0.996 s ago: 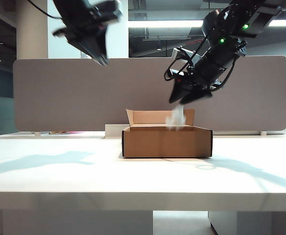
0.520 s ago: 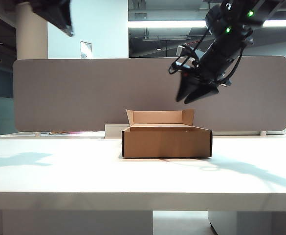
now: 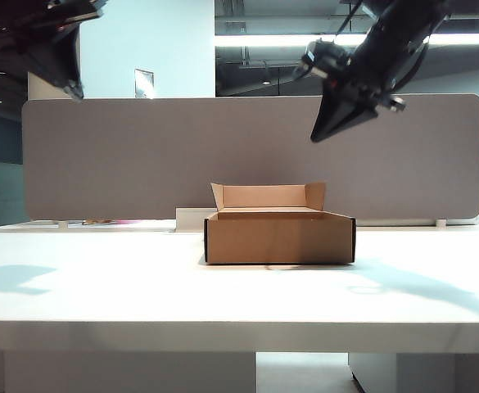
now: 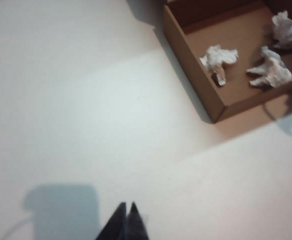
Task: Pick up all the paper balls on the table and put them in the paper box.
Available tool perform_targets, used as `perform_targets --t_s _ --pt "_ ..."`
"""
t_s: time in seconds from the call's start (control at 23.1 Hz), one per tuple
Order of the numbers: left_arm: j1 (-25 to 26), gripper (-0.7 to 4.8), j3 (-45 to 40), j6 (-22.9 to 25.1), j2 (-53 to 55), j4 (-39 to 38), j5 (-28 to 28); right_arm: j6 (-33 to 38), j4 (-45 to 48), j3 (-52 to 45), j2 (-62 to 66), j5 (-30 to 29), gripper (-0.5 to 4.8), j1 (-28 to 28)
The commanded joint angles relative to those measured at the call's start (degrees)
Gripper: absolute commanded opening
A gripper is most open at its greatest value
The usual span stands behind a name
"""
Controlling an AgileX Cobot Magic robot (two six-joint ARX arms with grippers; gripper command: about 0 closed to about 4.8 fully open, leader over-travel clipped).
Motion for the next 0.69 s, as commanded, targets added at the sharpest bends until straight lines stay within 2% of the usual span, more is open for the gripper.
perform_targets --t_s 0.04,0.48,0.69 --pt "0.0 -0.06 -3.8 -0.2 -2.5 2.4 2.4 -0.5 -2.4 0.2 -3.5 -0.2 -0.09 0.1" --pt "-0.1 -0.06 -14.0 -1.1 -8.0 5.5 2.4 -1.7 -8.9 -2.1 -16.0 1.0 -0.09 0.0" --pt "-0.1 -0.06 -15.8 -1.2 -8.7 5.9 3.7 -0.4 -6.7 -16.4 -31.7 4.4 -0.09 -1.7"
